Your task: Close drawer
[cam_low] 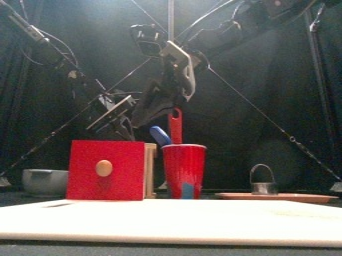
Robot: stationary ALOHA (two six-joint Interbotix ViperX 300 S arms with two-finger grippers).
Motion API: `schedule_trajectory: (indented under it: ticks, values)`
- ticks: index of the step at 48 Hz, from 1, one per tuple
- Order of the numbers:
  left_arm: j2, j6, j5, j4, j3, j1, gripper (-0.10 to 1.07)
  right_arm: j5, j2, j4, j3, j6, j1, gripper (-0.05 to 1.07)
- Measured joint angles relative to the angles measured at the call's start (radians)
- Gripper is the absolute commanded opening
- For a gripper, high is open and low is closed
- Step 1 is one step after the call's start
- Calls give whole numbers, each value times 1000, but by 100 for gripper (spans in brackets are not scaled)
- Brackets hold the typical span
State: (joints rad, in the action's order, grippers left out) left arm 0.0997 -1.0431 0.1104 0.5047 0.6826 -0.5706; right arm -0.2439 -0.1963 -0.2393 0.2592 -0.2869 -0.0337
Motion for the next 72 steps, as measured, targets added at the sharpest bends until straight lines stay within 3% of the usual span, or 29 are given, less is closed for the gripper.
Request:
schedule_trajectory:
  ticks: [13, 26, 61, 72]
  values:
    - [-23, 2, 25, -20, -8, -8, 38, -72, -124, -5, -114, 6, -32, 28]
    - [-25, 3, 74, -23, -6, -6, 38, -169, -190, -55, -204, 0, -31, 28]
    - [-25, 3, 72, -23, 9, -6, 38, -281, -273, -140, -356, -8, 20, 28]
    - [-25, 3, 71, -23, 11, -6, 38, -305, -290, -164, -393, -8, 66, 28]
